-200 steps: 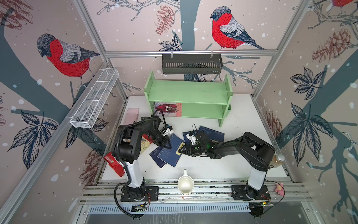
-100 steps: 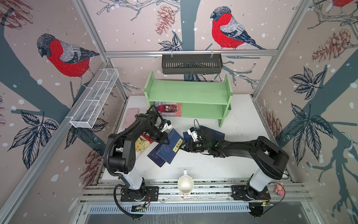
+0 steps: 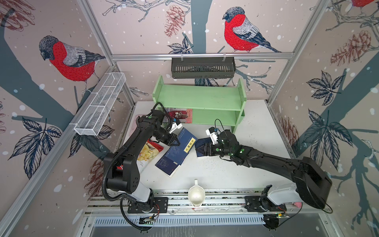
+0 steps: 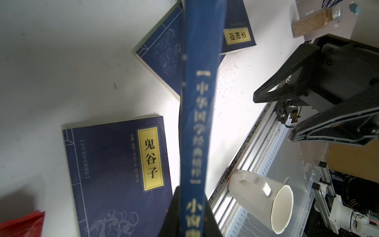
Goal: Stacking books/files
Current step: Pick up the book from the book, then pass the book.
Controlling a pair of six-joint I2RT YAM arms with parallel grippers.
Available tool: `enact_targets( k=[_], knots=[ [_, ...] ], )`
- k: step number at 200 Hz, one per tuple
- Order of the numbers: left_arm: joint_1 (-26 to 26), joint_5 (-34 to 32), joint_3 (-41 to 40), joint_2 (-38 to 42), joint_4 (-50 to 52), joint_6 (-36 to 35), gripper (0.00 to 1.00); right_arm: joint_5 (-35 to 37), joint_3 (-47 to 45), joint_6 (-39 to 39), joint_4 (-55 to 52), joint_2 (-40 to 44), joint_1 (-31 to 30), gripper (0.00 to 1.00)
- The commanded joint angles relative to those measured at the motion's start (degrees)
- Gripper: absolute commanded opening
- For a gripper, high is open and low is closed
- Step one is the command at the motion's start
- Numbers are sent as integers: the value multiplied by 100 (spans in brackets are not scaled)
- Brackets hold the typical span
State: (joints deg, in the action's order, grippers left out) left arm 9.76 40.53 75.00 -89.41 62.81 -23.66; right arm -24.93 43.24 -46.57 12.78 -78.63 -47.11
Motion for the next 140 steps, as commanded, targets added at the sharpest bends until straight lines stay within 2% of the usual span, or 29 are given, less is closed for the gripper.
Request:
enact_targets(
  k=[1,18,33,47,62,81,99,120,140],
  knots=[
    [0,766,264,24,235,63,3,-7,9,176,-166,243,51,59],
    [0,1256,504,291,120,197,2,9,18,283,-205,559,44,60],
    [8,1608,726,541,-242,635,2,140,17,411,-250,1007,46,61],
    [8,1911,973,746,-748,1268,0,451,-45,464,-210,1533,44,66],
    [8,2072,1003,1093,-1732,2071,0,764,-156,426,67,2094,93,70],
    [8,1790,507,1796,-3850,3329,0,904,-93,379,381,2551,146,75],
    [0,1364,-209,2396,-6042,4700,0,747,197,283,547,2518,185,78],
    [-9,1188,-94,2242,-6828,5914,0,291,553,68,853,2102,179,78],
    [-24,826,-319,2271,-7963,7007,0,100,629,-320,1629,1767,144,78]
  ],
)
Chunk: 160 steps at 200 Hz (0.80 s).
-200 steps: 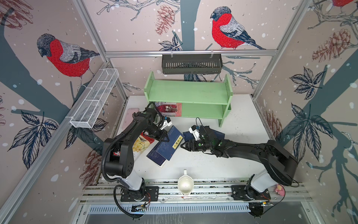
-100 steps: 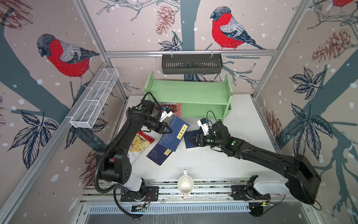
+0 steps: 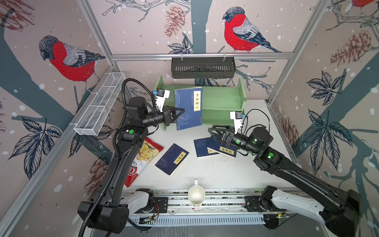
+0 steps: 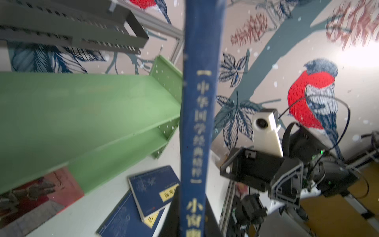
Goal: Stacking books/files
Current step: Pass the book.
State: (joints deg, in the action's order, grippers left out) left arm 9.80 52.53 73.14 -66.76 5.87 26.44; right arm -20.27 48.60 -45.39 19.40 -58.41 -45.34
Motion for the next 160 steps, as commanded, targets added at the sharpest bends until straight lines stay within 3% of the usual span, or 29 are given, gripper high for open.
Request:
enact_targets(
  k=[1,42,79,125,160],
  knots=[
    [-30,-383,-129,1,-2303,2063,0,-369,95,-450,1017,-270,-43,78],
    [-131,-561,-391,-131,-3913,3977,0,-340,291,-892,2486,-1033,-167,80],
    [-145,-589,-786,-198,-4735,4738,0,-359,756,-1033,3132,-1794,-268,80],
    [-145,-587,-936,-147,-4629,4669,0,-244,1327,-1088,3532,-2578,-269,78],
    [-137,-517,-1033,-96,-4650,4669,0,-73,1694,-989,3624,-2915,-246,69]
  ],
)
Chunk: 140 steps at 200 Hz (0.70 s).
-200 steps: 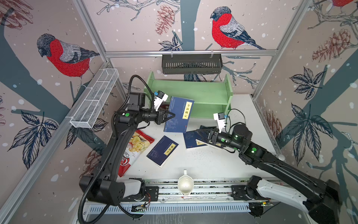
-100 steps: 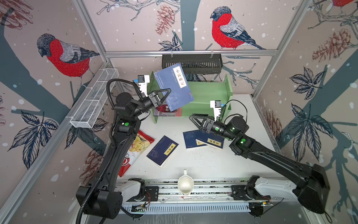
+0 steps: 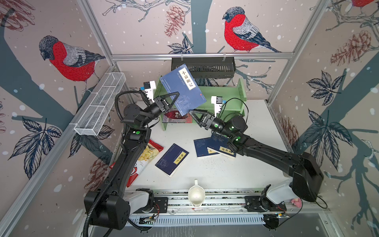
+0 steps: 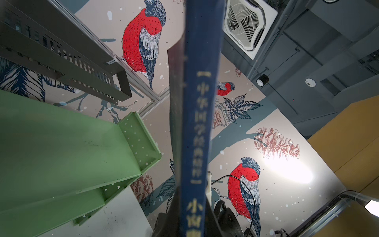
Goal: Stacking books/files
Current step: Pass the book.
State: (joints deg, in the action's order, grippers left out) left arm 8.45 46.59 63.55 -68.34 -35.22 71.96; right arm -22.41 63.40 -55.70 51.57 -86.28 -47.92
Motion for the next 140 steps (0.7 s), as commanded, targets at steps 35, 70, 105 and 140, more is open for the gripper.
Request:
enact_targets(
  k=[35,70,105,140],
  knots=[
    [-1,35,-287,38,-836,449,0,59,480,-114,743,-485,131,45],
    [-1,55,-334,57,-846,511,0,-151,577,-426,1093,-758,220,29],
    [-1,68,-374,35,-845,520,0,-158,508,-464,1171,-763,261,27],
    [-1,60,-403,-14,-777,495,0,-209,504,-494,1149,-741,319,20]
  ],
)
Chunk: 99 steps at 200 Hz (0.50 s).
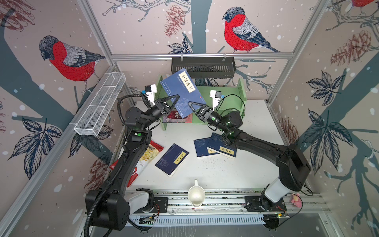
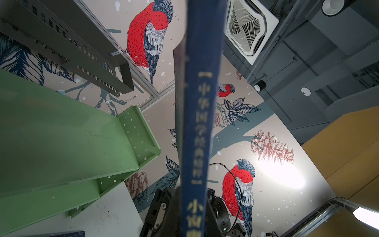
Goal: Stacking books/files
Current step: Pass the book.
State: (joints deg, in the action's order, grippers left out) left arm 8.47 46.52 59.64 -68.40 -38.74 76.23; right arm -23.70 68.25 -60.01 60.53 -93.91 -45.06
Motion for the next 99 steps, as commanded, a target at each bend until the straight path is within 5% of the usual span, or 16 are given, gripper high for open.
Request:
enact_targets(
  k=[1,44,99],
  knots=[
    [-3,63,-12,-7,-424,64,0,-81,20,-64,250,22,37,20],
    [-3,73,-106,-7,-358,-6,5,-282,152,-137,117,-48,127,12],
    [-33,371,-65,-10,-326,-262,40,-818,219,-177,-544,114,384,6]
  ],
)
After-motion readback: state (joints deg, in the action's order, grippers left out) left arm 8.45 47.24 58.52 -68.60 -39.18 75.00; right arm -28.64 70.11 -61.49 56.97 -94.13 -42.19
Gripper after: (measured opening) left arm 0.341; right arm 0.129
